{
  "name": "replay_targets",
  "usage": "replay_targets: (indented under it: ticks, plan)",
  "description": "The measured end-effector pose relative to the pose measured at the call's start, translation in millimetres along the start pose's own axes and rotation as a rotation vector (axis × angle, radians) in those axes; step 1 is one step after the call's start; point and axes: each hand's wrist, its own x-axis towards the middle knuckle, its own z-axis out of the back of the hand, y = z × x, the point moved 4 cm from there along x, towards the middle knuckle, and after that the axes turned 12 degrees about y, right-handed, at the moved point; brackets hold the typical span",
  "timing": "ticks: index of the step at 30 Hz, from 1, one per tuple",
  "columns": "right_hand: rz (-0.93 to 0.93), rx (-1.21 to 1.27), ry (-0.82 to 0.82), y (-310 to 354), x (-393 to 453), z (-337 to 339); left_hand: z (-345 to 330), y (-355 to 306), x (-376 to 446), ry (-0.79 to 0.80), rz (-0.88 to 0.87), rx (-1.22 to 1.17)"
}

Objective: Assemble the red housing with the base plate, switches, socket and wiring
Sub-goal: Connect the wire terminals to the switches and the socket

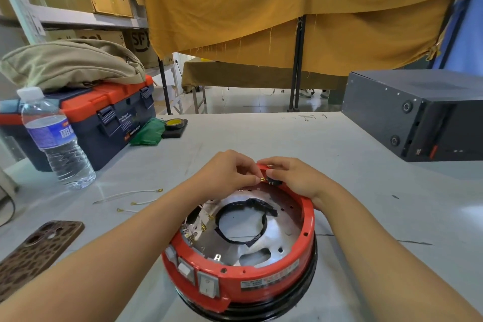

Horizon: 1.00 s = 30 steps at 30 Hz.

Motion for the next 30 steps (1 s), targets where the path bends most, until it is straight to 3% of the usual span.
replay_targets:
  ticks: [7, 12, 19, 30]
  plan:
    - [-0.037, 0.017, -0.082, -8, -10, 9, -10, -14, 8, 0.033, -0.029, 0.152]
    - [0.020, 0.010, -0.148, -14, -8, 14, -19, -15, 10, 0.034, -0.036, 0.132]
    - [0.129, 0.242, -0.057, -27, -1, 11, -22, -12, 8, -0.014, -0.056, 0.122]
    - [0.151, 0.219, -0.076, -31, 5, 13, -24, -9, 11, -0.049, -0.091, 0.183]
